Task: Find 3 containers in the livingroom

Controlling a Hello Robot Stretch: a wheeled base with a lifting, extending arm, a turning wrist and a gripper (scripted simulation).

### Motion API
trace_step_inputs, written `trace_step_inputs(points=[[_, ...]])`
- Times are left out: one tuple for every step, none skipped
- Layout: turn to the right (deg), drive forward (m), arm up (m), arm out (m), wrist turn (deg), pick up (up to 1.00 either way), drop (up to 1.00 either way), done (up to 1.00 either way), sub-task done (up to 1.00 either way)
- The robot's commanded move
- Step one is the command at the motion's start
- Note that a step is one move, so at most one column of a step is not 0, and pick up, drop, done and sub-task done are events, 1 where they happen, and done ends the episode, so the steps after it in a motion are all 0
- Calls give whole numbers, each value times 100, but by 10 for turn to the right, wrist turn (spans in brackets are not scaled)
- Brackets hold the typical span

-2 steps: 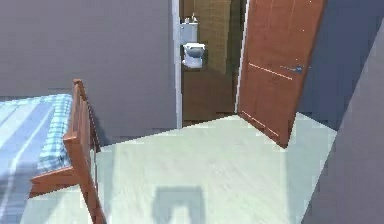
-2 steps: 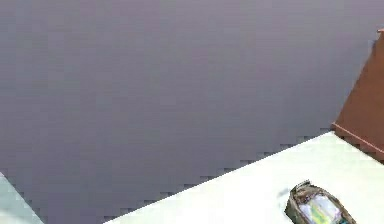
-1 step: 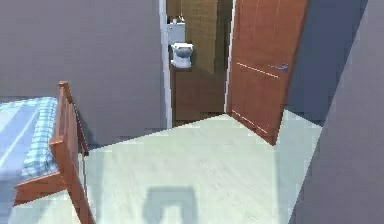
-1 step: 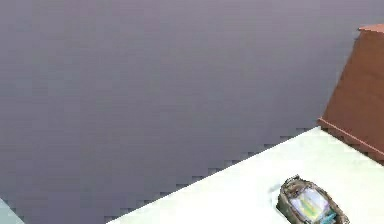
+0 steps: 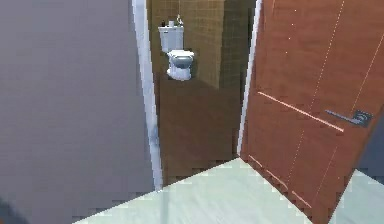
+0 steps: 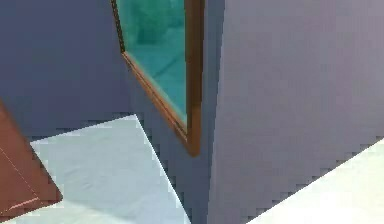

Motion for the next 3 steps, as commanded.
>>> trace_step_inputs(points=[[0, 100, 0, 0, 0, 0, 0, 0, 0], [30, 0, 0, 0, 0, 0, 0, 0, 0], [450, 0, 0, 0, 0, 0, 0, 0, 0]])
